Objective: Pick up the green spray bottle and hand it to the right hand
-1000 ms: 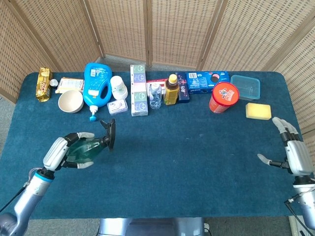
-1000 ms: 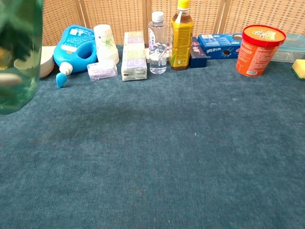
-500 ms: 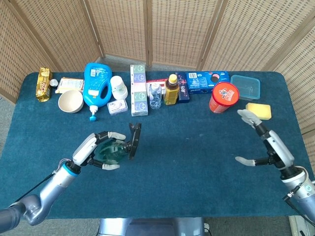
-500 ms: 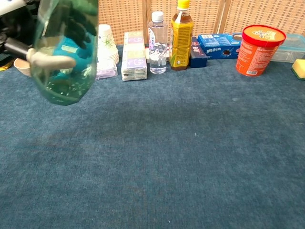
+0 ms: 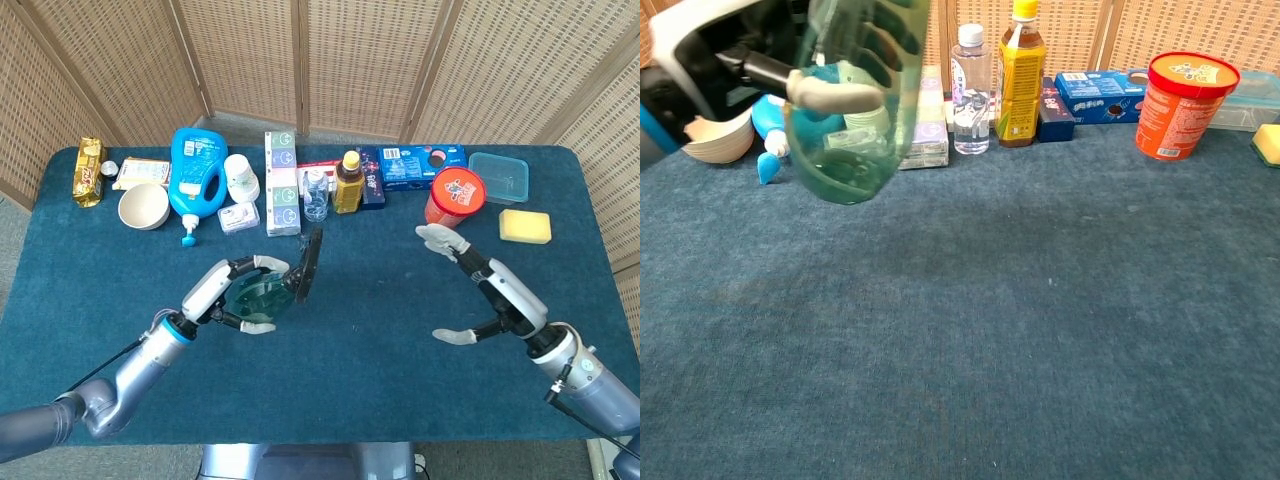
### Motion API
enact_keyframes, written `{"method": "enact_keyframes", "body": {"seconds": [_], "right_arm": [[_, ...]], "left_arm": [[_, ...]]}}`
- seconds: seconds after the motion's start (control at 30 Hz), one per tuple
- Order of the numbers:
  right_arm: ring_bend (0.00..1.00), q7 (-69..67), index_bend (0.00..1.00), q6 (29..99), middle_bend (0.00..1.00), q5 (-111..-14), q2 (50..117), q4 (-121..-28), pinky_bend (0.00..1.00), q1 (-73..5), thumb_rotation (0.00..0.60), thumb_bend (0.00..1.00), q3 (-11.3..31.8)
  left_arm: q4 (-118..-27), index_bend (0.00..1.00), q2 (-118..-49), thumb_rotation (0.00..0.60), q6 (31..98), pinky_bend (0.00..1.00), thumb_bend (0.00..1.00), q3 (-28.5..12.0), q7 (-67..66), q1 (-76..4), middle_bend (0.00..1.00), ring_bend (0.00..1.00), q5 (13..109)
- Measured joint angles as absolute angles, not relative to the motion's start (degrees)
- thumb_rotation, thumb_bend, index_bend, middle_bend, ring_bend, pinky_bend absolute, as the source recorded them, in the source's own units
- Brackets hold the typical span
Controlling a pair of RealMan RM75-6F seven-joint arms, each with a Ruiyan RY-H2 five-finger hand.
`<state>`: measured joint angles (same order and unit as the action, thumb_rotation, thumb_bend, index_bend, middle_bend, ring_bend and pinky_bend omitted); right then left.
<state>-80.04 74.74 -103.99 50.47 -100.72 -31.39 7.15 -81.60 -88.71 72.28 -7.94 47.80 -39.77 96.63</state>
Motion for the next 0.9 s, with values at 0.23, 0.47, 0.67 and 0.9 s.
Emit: {"method": "enact_keyframes", "body": {"seconds": [0.23,0.47,0.67,0.9], "right_arm": [[0.0,-76.7,0.0,72.0,0.0,-101.1,52.4,-103.0,0.01,-34.9,0.585,0.0,8.9],[0.0,-74.7,0.0,68.8,0.0,-98.9,53.2,-104.7,0.01,-38.8,0.585,0.0,10.4],[0.0,-75.6,0.0,66.6,0.0,-98.1,54.2,-104.4,0.01,-41.1,0.584,0.0,10.6],[0.0,-77.0,0.0,66.0,0.01,-97.7,54.6,-104.9,0.02,-43.0,0.585,0.0,11.1]], "left_arm": [[-80.9,0.26,-91.1,0.6,67.6,0.53,0.06,-8.6,48.2,-43.0,0.41,0.37,94.0],[-80.8,0.25,-91.9,0.6,66.7,0.53,0.06,-9.0,50.3,-44.6,0.41,0.37,93.1],[-82.3,0.25,-92.4,0.6,66.1,0.53,0.06,-9.4,51.4,-46.0,0.41,0.37,92.7],[-84.2,0.25,-92.7,0.6,64.5,0.53,0.06,-10.3,50.9,-47.7,0.41,0.37,91.6]]}}
